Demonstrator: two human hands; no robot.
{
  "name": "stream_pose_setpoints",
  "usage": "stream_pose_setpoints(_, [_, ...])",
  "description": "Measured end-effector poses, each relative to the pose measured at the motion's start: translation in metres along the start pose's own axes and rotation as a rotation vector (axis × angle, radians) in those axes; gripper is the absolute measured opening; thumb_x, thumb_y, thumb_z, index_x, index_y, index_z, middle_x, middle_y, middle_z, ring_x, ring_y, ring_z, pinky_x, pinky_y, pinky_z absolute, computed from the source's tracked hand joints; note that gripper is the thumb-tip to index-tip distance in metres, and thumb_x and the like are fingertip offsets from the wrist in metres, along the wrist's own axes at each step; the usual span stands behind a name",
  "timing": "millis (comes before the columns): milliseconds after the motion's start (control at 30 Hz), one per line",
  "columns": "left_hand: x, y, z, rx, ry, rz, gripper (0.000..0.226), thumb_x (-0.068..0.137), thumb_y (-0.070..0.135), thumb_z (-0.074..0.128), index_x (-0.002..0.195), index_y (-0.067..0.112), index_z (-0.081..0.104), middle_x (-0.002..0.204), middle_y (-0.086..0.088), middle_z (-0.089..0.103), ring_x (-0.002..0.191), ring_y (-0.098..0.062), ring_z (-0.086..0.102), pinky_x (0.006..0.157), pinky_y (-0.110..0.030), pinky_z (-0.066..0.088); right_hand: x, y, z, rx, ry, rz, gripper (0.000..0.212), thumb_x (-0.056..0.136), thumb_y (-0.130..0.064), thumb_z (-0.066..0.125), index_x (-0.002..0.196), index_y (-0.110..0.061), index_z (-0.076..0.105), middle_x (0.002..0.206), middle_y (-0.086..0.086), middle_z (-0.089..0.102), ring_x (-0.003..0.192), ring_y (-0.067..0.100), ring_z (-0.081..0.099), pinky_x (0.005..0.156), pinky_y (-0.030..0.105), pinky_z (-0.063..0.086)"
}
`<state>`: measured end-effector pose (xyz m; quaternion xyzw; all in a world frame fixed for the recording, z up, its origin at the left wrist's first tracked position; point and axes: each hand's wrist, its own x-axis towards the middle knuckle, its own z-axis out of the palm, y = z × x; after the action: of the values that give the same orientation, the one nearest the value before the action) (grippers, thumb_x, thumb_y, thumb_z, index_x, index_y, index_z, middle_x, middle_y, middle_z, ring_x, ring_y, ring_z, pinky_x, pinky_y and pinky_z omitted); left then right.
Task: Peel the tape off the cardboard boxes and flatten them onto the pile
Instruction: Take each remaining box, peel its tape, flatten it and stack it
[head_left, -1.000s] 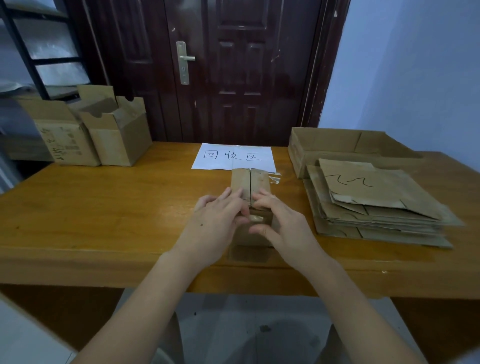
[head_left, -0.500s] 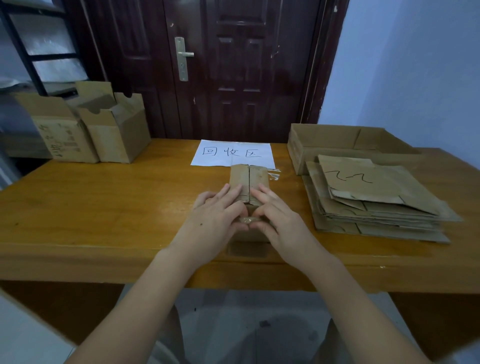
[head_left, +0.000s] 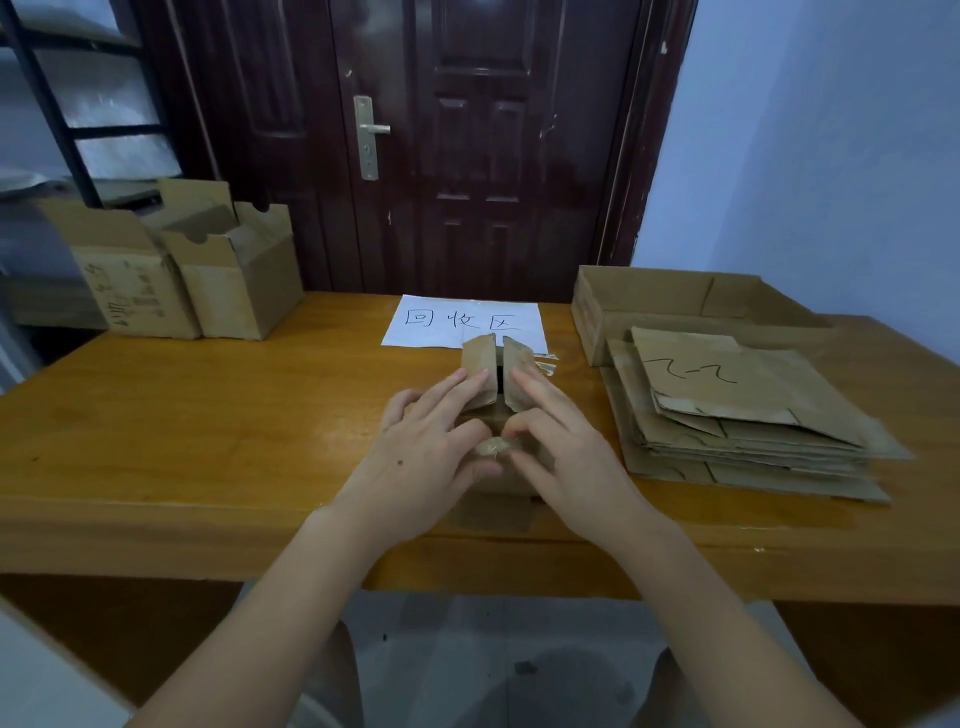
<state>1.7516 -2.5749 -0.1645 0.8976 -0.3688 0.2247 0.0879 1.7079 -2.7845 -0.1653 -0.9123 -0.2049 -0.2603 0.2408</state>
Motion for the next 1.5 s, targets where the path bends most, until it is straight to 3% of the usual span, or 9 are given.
stream_pose_setpoints(100, [0.009,-0.005,-0.009,0.024,0.023,0.004,0.048,0.107,0.057,0.023,0.105,0.034,0.066,0.164,0.004,0.035,0.156,-0.016,0.019,0.12,-0.041,0.013,0.009,0.0,-0.003,-0.05,0.073,-0.073,0.02,0.1,-0.029,0.058,0.114,-0.02,0.069,0.161,0.005,0.039,0.156,0.016,0.018,0.124,0.042,0.027])
stream_pose_setpoints(267, [0.038,-0.007,-0.037,-0.057,0.093,-0.031,0.057,0.108,0.055,0.018,0.126,0.033,0.066,0.148,0.013,0.053,0.142,-0.009,0.038,0.113,-0.031,0.021,0.03,-0.003,-0.017,-0.162,0.206,-0.18,0.044,0.099,-0.024,0.061,0.141,-0.012,0.058,0.154,0.01,0.047,0.146,0.023,0.038,0.115,0.044,0.042])
stream_pose_setpoints(433, [0.083,-0.01,-0.057,-0.047,0.047,0.045,0.056,0.11,0.053,0.02,0.112,0.029,0.07,0.119,0.016,0.065,0.121,-0.009,0.05,0.101,-0.031,0.031,0.066,0.004,-0.037,-0.313,0.447,-0.275,0.018,0.093,-0.019,0.073,0.109,-0.01,0.07,0.117,0.009,0.063,0.108,0.025,0.058,0.091,0.035,0.052])
stream_pose_setpoints(567, [0.116,-0.012,-0.055,-0.029,-0.053,-0.022,0.052,0.105,0.062,0.024,0.096,0.028,0.063,0.093,0.015,0.06,0.099,-0.011,0.052,0.094,-0.035,0.036,0.09,0.029,-0.052,-0.388,0.341,-0.278,0.014,0.094,-0.021,0.06,0.1,-0.013,0.07,0.096,0.0,0.066,0.088,0.023,0.058,0.075,0.038,0.049])
stream_pose_setpoints(700, [0.141,-0.012,-0.044,0.02,-0.133,-0.047,0.041,0.104,0.06,0.036,0.117,0.03,0.06,0.109,0.012,0.066,0.105,-0.015,0.056,0.098,-0.036,0.037,0.099,0.053,-0.065,-0.488,0.193,-0.187,0.023,0.093,-0.016,0.069,0.116,-0.012,0.067,0.1,0.003,0.068,0.089,0.025,0.062,0.075,0.041,0.054])
stream_pose_setpoints(933, [0.199,-0.008,-0.015,0.138,-0.302,-0.043,0.051,0.104,0.063,0.034,0.131,0.026,0.056,0.126,0.004,0.064,0.114,-0.021,0.056,0.098,-0.039,0.04,0.121,0.119,-0.102,-0.443,-0.022,0.185,0.01,0.103,-0.017,0.053,0.109,-0.017,0.06,0.112,0.0,0.053,0.084,0.012,0.055,0.073,0.024,0.047])
stream_pose_setpoints(1067, [0.231,-0.004,0.012,0.141,-0.341,-0.025,0.056,0.104,0.064,0.033,0.138,0.025,0.054,0.135,0.001,0.061,0.121,-0.022,0.055,0.1,-0.04,0.042,0.137,0.169,-0.103,-0.508,-0.119,0.375,0.018,0.105,-0.018,0.048,0.119,-0.015,0.059,0.116,0.003,0.052,0.085,0.015,0.056,0.074,0.027,0.048])
stream_pose_setpoints(1300, [0.258,-0.017,0.054,0.127,-0.389,-0.021,0.06,0.103,0.066,0.032,0.141,0.024,0.052,0.14,-0.001,0.058,0.127,-0.026,0.053,0.105,-0.043,0.043,0.168,0.235,-0.081,-0.558,-0.218,0.481,0.018,0.1,-0.008,0.054,0.116,-0.017,0.054,0.111,0.004,0.057,0.091,0.02,0.056,0.078,0.033,0.051])
stream_pose_setpoints(1500, [0.25,-0.027,0.045,-0.028,-0.384,-0.095,0.064,0.102,0.067,0.035,0.15,0.027,0.045,0.15,0.0,0.053,0.135,-0.025,0.049,0.11,-0.044,0.042,0.168,0.24,-0.068,-0.438,-0.3,0.504,0.027,0.106,-0.028,0.049,0.126,-0.018,0.063,0.123,0.002,0.062,0.108,0.018,0.06,0.097,0.037,0.052])
